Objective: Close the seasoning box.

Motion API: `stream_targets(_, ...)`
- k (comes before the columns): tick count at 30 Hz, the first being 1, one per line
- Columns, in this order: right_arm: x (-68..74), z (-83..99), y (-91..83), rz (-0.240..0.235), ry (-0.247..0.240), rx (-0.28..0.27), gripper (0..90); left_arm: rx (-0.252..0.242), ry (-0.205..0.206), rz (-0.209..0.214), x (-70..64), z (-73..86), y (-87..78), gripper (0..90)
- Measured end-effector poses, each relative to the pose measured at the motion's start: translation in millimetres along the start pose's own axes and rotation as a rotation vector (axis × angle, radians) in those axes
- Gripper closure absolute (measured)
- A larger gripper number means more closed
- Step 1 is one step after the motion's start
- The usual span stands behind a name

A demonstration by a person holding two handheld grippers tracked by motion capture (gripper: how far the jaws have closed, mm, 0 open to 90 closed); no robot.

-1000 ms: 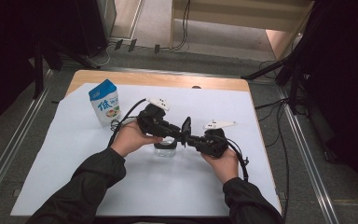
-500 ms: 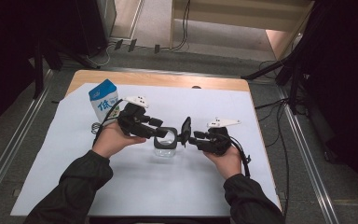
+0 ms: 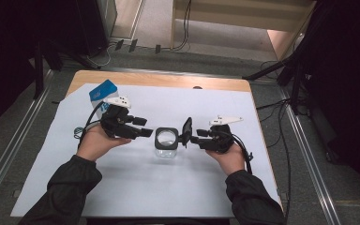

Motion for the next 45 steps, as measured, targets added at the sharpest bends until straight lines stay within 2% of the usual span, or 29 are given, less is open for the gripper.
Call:
stream_targets(8, -7.8, -4.8, -5.7, -0.002, 0.005, -0.016, 54.4, -0.008, -0.025, -0.043, 9.1, 11.7, -13.3, 42.6)
stream_targets(17, -9.9, -12.8, -2.5, -0.006, -0.004, -0.027, 49.3, -0.023, -0.083, -0.099, 22.3, 30.7, -34.1, 42.7)
stream_targets(26, -13.1, -19.8, 2.2, -0.014, -0.007, -0.029, 49.2, -0.047, -0.152, -0.146, 34.9, 51.1, -54.8, 42.7)
stream_targets(38, -13.3, -23.3, 7.3, -0.017, -0.019, -0.019, 49.6, -0.076, -0.2, -0.222, 48.2, 68.9, -78.2, 43.3)
stream_targets(41, -13.6, -23.1, 7.3, -0.016, -0.015, -0.018, 49.7, -0.074, -0.2, -0.239, 52.2, 70.9, -82.7, 43.3)
stream_targets(45, -13.6, -22.2, 7.5, -0.018, -0.009, -0.012, 49.7, -0.067, -0.219, -0.266, 63.2, 73.8, -86.7, 43.8)
Point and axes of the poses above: each handheld gripper's, and its own axes: y roughly forward along the jaws, z roughly out of its underside, x roughly to its left, the point moved 4 cm from there along y, roughly forward along the jaws, and after that the axes turned 8 degrees about x, right-handed, at the moved point
